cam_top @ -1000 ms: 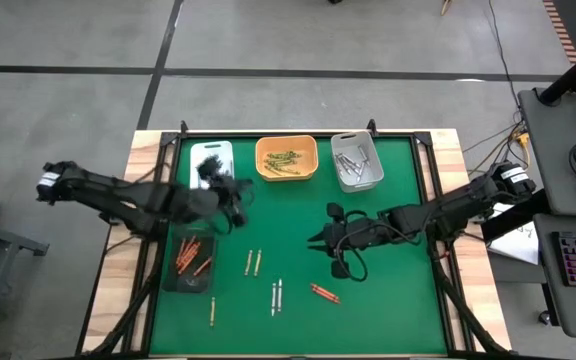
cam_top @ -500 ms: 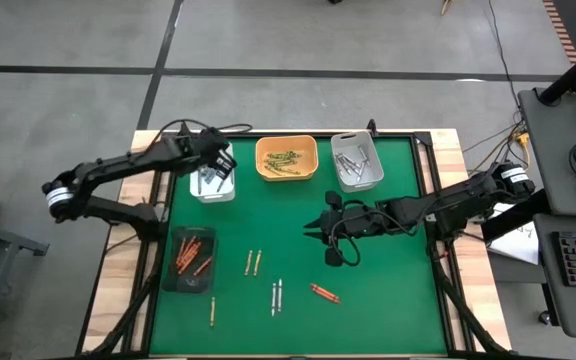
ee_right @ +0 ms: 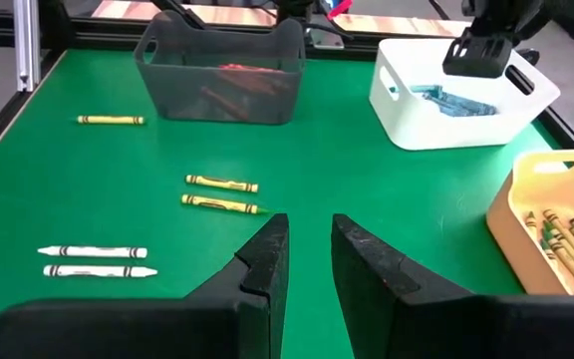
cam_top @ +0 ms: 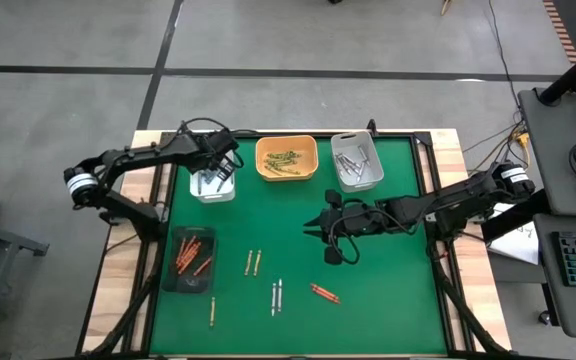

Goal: Sort crayons
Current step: Put the green crayon into the yellow bin

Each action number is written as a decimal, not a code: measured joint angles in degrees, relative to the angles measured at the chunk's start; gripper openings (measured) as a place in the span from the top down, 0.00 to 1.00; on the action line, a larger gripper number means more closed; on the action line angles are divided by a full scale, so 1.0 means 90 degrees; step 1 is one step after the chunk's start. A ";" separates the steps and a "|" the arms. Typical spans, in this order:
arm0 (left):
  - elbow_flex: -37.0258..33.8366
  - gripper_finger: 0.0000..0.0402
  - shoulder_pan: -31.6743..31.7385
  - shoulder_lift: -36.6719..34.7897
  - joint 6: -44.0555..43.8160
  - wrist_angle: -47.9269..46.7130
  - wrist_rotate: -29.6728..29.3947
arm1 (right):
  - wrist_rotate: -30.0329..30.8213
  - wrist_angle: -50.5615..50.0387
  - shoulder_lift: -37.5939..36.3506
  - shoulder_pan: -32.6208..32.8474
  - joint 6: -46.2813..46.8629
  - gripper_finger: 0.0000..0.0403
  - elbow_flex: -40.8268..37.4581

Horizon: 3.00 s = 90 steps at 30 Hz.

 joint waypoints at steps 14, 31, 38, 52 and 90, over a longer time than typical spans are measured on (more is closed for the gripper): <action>0.0010 0.84 -0.1637 -0.1139 -0.0812 -0.0124 0.0053 | -0.0002 -0.0135 0.0005 -0.0010 0.0886 0.83 0.0000; 0.0012 0.84 -0.5497 -0.1440 -0.1220 0.1691 -0.0530 | -0.0723 -0.1453 0.0005 -0.0007 0.2616 0.83 0.0002; 0.0012 0.84 -0.6205 -0.1406 -0.1249 0.1743 -0.0658 | -0.1095 -0.2061 0.0005 0.0059 0.3420 0.83 0.0002; 0.0015 0.84 -0.6356 -0.1289 -0.1823 0.1985 -0.0537 | -0.1802 -0.4518 0.0790 0.0505 0.4271 0.83 0.1108; 0.2245 0.73 -0.6587 0.2774 -0.5635 -0.1652 0.1678 | -0.1846 -0.7609 0.1328 0.1124 0.3730 0.83 0.0736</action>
